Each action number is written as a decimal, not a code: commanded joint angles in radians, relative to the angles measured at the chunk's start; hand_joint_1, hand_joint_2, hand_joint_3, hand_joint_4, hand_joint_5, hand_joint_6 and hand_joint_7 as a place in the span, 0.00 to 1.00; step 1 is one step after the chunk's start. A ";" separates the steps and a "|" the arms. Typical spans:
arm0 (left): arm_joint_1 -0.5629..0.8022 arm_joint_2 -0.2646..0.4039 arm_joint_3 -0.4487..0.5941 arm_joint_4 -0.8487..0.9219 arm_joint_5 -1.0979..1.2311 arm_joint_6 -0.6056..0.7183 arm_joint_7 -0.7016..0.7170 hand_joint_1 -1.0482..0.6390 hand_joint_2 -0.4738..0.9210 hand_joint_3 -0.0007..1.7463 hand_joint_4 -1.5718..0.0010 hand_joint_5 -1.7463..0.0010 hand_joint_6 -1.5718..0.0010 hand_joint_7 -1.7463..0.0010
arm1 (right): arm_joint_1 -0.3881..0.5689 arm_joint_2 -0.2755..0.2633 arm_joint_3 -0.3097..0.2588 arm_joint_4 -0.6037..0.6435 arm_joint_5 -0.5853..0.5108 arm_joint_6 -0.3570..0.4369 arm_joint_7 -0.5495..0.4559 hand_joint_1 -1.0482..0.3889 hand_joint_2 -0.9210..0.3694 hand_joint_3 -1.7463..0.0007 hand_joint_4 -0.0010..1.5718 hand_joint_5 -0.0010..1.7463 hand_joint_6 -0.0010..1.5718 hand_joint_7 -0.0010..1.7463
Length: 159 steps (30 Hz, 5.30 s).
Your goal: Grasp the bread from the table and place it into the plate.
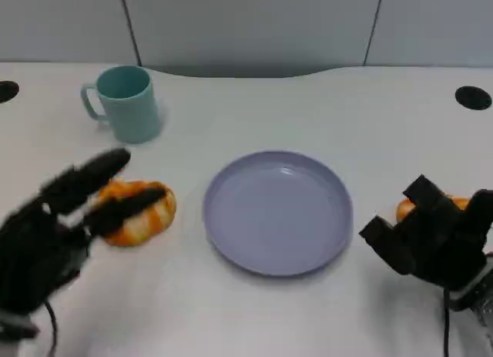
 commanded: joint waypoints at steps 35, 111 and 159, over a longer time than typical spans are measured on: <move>-0.570 0.193 -0.727 1.222 1.129 0.001 1.300 0.49 0.93 0.00 0.70 0.89 0.69 0.96 | 0.013 0.012 -0.019 -0.056 0.031 -0.015 0.043 0.34 0.00 0.90 0.69 0.81 0.73 0.39; -0.671 -0.060 -0.347 0.988 0.423 -0.309 0.410 0.00 1.00 0.40 0.95 0.97 0.94 0.98 | -0.026 0.068 -0.037 -0.011 0.034 -0.239 0.042 0.35 0.00 0.85 0.68 0.83 0.82 0.25; 0.033 0.044 0.018 0.474 -0.249 0.345 -0.224 0.00 1.00 0.32 0.83 0.68 0.74 0.96 | 0.007 0.073 -0.046 -0.016 0.044 -0.246 0.041 0.35 0.00 0.85 0.67 0.86 0.72 0.43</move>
